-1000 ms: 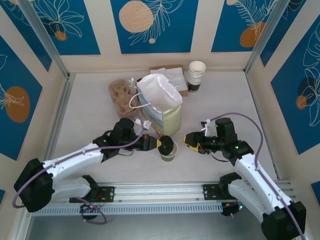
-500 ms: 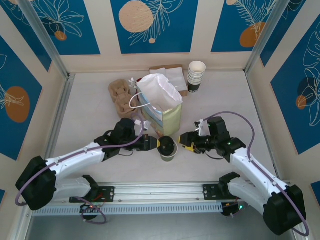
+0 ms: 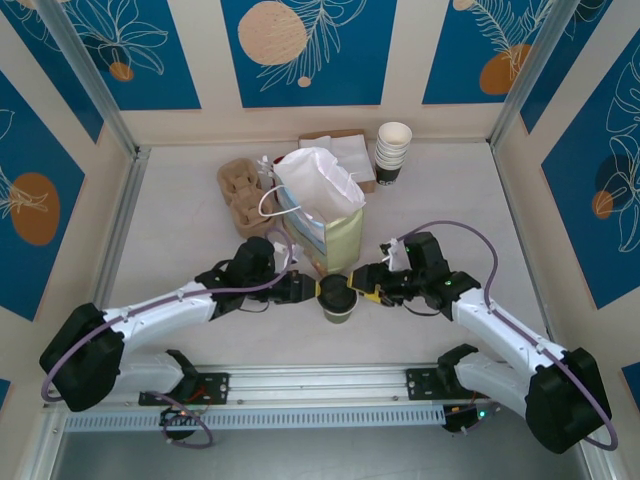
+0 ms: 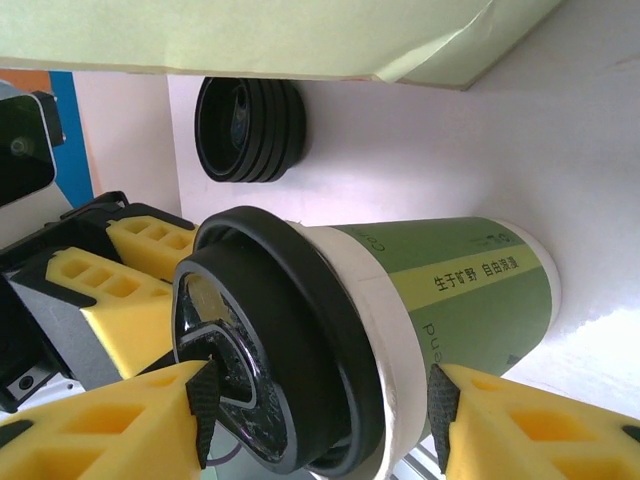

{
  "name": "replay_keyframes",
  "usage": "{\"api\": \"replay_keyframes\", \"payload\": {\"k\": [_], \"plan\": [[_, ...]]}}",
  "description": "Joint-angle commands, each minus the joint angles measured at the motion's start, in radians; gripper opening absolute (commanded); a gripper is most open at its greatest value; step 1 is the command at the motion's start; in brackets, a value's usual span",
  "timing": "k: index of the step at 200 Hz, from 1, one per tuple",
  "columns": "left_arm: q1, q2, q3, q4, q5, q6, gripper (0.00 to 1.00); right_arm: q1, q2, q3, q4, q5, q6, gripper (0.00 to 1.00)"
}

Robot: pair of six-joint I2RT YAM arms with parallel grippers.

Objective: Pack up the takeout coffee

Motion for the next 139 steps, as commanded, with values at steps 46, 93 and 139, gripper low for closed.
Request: {"api": "replay_keyframes", "payload": {"k": [46,93,139], "plan": [[0.013,0.026,0.008,0.026,0.046,0.002,0.23,0.017,0.000,0.008,-0.007,0.018,-0.012,0.60],[0.014,0.035,0.015,0.018,0.062,0.012,0.28,0.019,-0.007,0.019,-0.045,0.028,-0.030,0.61],[0.013,0.015,0.047,-0.043,0.063,0.053,0.38,0.019,-0.020,0.028,-0.078,0.033,-0.047,0.61]]}}
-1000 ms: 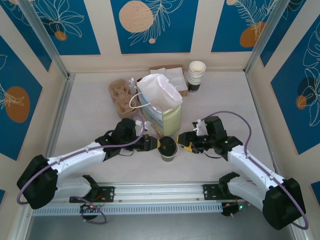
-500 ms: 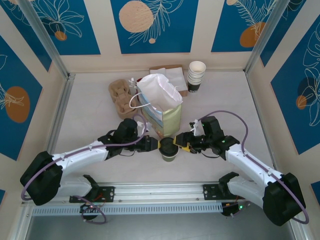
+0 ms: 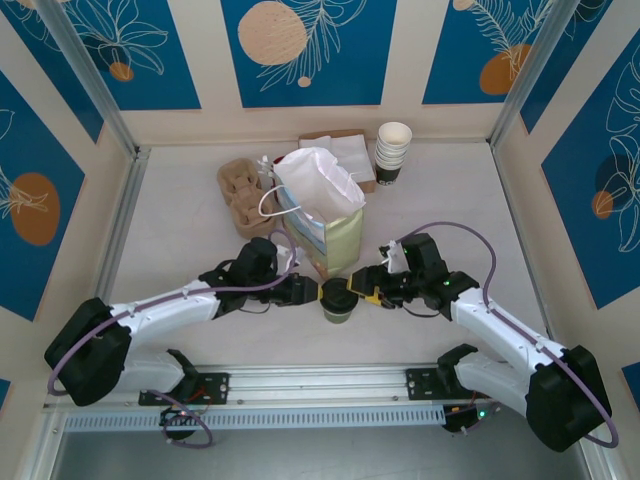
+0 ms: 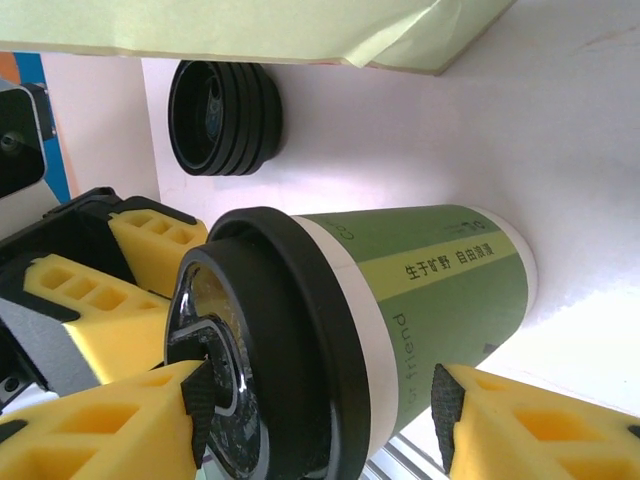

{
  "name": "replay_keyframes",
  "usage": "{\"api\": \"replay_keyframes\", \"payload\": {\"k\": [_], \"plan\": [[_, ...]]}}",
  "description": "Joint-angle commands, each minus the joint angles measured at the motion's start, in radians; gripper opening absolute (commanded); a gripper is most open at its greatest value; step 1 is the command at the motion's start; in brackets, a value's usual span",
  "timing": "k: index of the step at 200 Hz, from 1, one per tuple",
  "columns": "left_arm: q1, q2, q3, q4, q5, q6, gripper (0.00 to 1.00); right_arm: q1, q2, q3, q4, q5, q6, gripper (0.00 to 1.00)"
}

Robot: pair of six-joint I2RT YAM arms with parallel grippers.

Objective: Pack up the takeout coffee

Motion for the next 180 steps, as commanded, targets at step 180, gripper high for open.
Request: {"api": "replay_keyframes", "payload": {"k": [180], "plan": [[-0.065,-0.065,0.102,-0.098,-0.156,0.107,0.77,0.012,-0.088,0.039,-0.104,0.006,-0.072,0.63]]}}
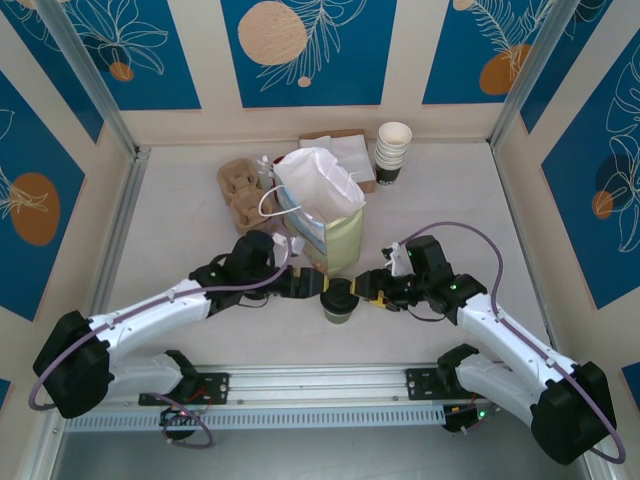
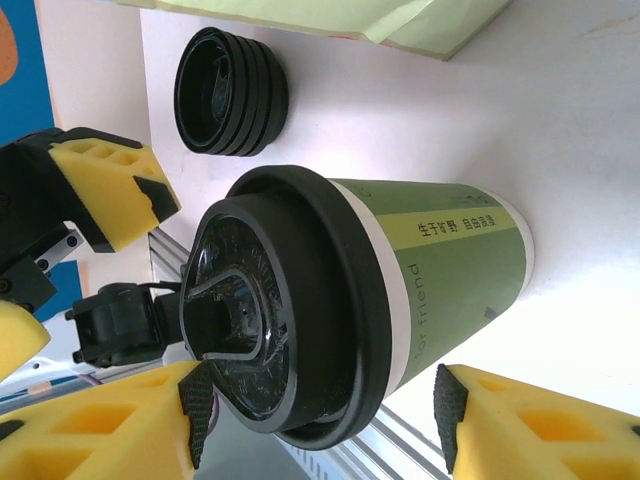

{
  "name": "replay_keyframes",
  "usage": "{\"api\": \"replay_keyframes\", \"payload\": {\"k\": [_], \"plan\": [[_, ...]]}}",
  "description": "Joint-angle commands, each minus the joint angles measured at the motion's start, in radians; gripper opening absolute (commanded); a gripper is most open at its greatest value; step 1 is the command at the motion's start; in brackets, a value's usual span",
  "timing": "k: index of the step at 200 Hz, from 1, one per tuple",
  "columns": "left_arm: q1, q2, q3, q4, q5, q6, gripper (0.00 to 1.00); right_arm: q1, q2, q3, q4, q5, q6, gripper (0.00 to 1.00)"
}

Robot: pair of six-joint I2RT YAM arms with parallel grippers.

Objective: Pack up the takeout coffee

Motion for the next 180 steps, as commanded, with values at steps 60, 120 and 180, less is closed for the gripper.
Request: {"api": "replay_keyframes", "payload": {"k": [60,120,180], "plan": [[-0.069,0.101,0.012,0.035,-0.090,-0.006,0.76,0.012,-0.002,-0.002,0.011,-0.006,-0.021,0.62],[-0.080,0.122,-0.016,0.048,-0.104,-0.017,0.76,0.013,-0.001,-0.032,-0.013,0.046,-0.047,0.56],[-0.080,0.125,-0.027,0.032,-0.112,-0.012,0.75,0.012,0.004,-0.041,-0.035,0.068,-0.078,0.54]]}}
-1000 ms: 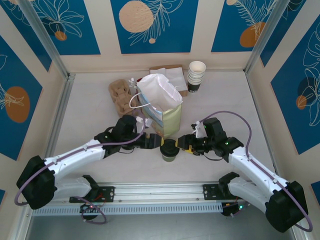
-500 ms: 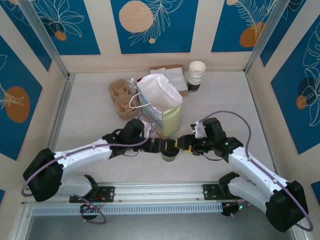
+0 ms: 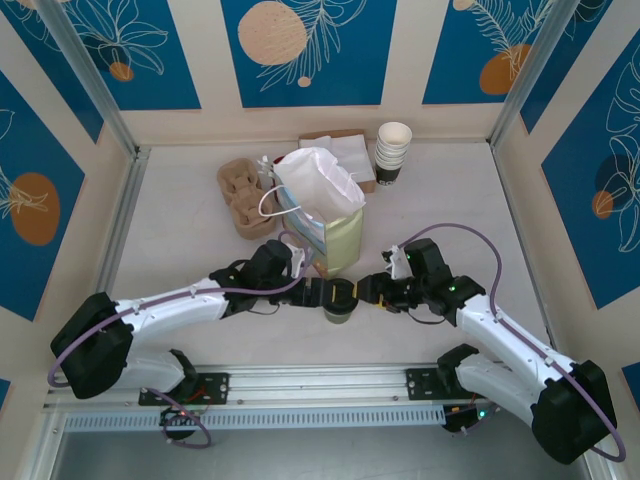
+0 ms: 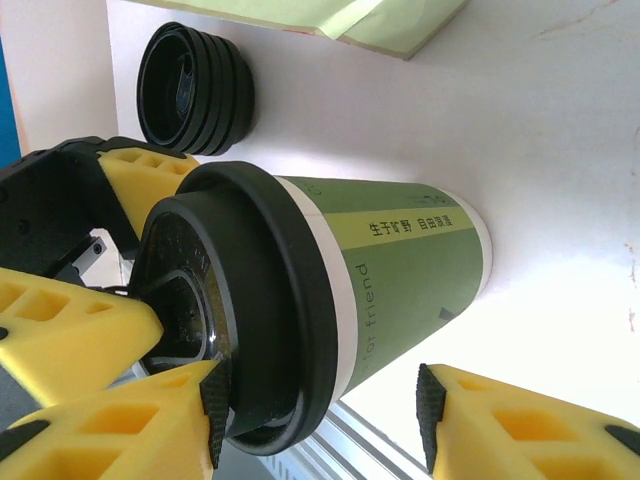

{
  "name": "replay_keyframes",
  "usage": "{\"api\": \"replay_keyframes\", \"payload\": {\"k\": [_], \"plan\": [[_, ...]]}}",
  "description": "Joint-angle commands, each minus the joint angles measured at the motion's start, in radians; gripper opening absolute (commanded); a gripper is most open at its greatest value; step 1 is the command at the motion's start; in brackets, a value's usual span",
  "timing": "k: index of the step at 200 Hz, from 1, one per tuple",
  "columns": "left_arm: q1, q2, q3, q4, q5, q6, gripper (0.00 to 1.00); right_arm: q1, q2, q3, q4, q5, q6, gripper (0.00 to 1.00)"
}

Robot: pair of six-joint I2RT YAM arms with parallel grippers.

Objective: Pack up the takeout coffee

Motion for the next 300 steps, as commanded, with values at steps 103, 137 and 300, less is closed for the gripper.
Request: {"api": "replay_keyframes", "payload": {"k": [103,137,300], "plan": [[-0.008,0.017,-0.048,-0.006,-0.031,-0.013,0.72,0.005,0.012,-0.016,-0.024,0.015,-0.028,0.54],[-0.009,0.030,-0.049,0.004,-0.021,-0.017,0.70,0.013,0.019,0.013,-0.057,0.043,-0.033,0.57],[-0.008,0.100,-0.088,0.079,0.015,-0.046,0.52,0.029,0.112,0.029,-0.011,0.043,-0.033,0.59]]}}
